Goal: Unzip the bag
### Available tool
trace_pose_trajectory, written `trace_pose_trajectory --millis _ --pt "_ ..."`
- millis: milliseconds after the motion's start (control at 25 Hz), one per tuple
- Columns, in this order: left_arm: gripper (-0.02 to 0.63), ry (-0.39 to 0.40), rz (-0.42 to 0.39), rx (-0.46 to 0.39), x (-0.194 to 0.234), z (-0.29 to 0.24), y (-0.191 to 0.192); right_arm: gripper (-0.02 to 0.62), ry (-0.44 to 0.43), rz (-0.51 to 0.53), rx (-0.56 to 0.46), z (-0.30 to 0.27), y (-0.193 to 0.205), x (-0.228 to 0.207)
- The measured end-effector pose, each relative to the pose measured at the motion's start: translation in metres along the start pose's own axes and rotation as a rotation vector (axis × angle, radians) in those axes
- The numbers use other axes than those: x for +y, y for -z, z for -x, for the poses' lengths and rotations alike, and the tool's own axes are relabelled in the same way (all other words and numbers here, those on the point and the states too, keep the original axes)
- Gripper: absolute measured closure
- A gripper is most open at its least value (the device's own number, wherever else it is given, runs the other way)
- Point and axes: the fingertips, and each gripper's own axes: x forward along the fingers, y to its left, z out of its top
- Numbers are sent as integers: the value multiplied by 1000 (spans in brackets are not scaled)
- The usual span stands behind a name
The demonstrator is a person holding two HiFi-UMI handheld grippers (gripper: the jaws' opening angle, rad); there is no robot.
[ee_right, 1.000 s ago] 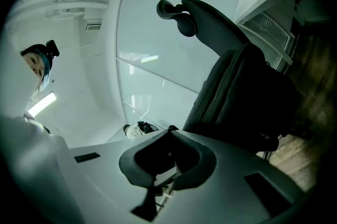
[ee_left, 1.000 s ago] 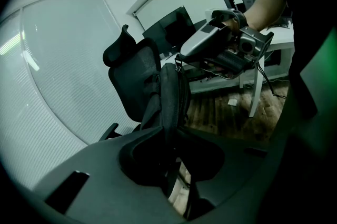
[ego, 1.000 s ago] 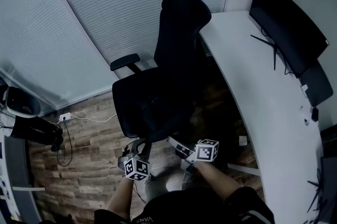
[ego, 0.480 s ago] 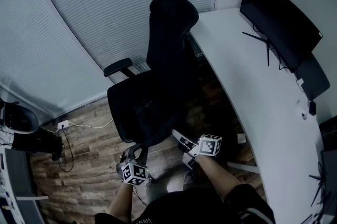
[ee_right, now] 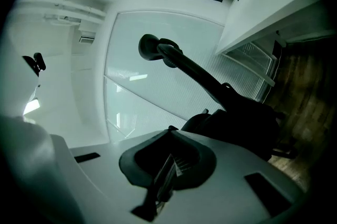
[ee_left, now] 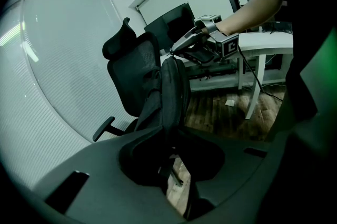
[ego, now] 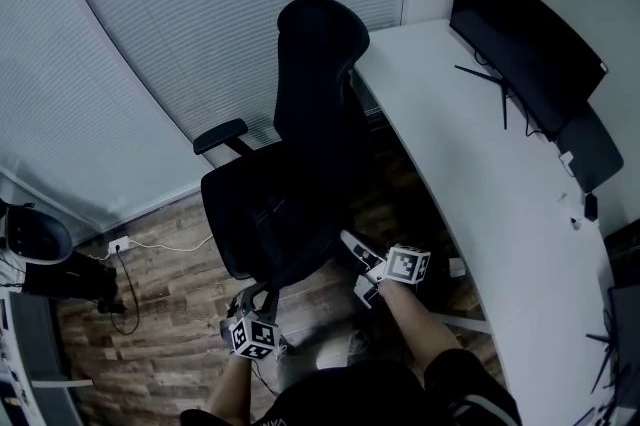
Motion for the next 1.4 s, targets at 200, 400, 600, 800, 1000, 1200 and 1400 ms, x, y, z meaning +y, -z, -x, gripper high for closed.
trace_pose_trajectory --millis 200,400,600,800,1000,1200,1400 --pt "523 3 4 5 0 -2 0 549 32 -13 -15 -2 -15 -21" --pt "523 1 8 9 -1 -2 0 549 67 -31 -24 -6 -29 -36" --pt "523 6 10 19 -2 -5 2 549 109 -63 -36 -8 -35 -53" --pt "522 11 28 32 -3 -5 3 549 117 -54 -40 -5 -32 -52" --pt "504 13 42 46 -3 -4 3 548 116 -7 -18 -1 -24 -45" --pt "456 36 97 41 -5 1 -1 546 132 58 16 7 -16 -35" --pt "417 29 133 -12 -7 13 -14 457 165 121 35 21 -8 -28"
